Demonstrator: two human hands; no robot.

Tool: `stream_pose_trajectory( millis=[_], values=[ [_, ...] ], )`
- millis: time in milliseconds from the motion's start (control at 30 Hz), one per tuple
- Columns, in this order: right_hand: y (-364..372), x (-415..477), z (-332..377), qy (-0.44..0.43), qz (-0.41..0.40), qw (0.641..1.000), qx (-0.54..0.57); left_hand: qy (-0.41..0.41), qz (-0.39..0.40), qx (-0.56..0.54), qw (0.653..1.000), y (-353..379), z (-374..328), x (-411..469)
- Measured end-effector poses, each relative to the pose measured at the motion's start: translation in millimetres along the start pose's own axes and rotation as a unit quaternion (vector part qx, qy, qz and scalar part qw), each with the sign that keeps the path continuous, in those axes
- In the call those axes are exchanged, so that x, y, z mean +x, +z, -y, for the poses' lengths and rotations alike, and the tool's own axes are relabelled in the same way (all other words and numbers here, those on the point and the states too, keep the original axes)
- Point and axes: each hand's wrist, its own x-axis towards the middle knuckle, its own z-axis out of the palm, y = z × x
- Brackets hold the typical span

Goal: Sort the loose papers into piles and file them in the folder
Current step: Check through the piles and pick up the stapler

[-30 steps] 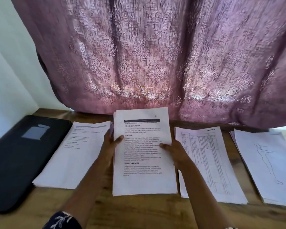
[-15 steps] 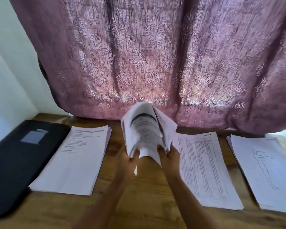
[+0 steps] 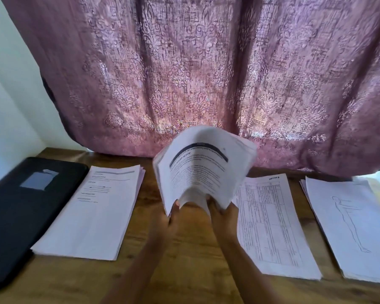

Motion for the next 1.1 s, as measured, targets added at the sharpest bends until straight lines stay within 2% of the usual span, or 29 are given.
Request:
stream_pose_trajectory(
  millis=[67,133,200,267,333,400,467,600,667,733,767,800,833,900,933,1000,1100],
  values=[
    [1,3,-3,0.010,-0.008,1.000,-0.024,0.011,-0.022,0.021,0.999,1,2,3],
    [-1,7,-8,0.030,0.042,0.997,-0.064,-0.029,-0.003,0.065,0.997,2,16,8],
    [-6,16,-20,0.022,0.061,0.993,-0.100,-0.070,0.034,0.054,0.995,0,13,11],
    [-14,23,-6,0.010,0.069,0.992,-0.107,-0.067,0.027,0.044,0.996,-6,-4,20],
    [-19,33,11,0.005,0.062,0.992,-0.105,-0.064,0.014,-0.037,0.997,-12,-20,27],
    [-29,41,19,0.027,0.071,0.996,-0.051,-0.084,0.040,-0.170,0.981,-17,-31,33],
    [-39,41,23,0.099,0.052,0.992,0.066,-0.116,0.039,-0.291,0.949,-15,-35,34],
    [-33,17,25,0.213,0.063,0.953,0.208,-0.218,-0.012,-0.348,0.912,3,-29,26],
    [-25,8,30,0.220,0.057,0.947,0.226,-0.248,0.007,-0.337,0.908,18,-23,17],
    [-22,6,35,0.198,0.037,0.956,0.213,-0.244,0.031,-0.323,0.914,20,-23,10],
    [-26,8,38,0.186,0.028,0.961,0.201,-0.233,0.048,-0.352,0.905,15,-24,9],
    [-32,11,42,0.177,0.026,0.966,0.188,-0.215,0.067,-0.415,0.881,5,-25,13],
    [-41,15,45,0.172,0.032,0.969,0.176,-0.203,0.071,-0.494,0.842,-9,-25,20],
    [-61,25,47,0.173,0.066,0.971,0.150,-0.218,0.013,-0.583,0.782,-49,-19,41],
    [-69,29,48,0.179,0.083,0.971,0.132,-0.229,0.011,-0.589,0.775,-67,-13,52],
    [-80,37,46,0.193,0.115,0.969,0.100,-0.278,0.065,-0.521,0.805,-91,-9,71],
    [-81,45,45,0.204,0.147,0.966,0.053,-0.288,0.161,-0.330,0.885,-91,-14,77]
  ],
)
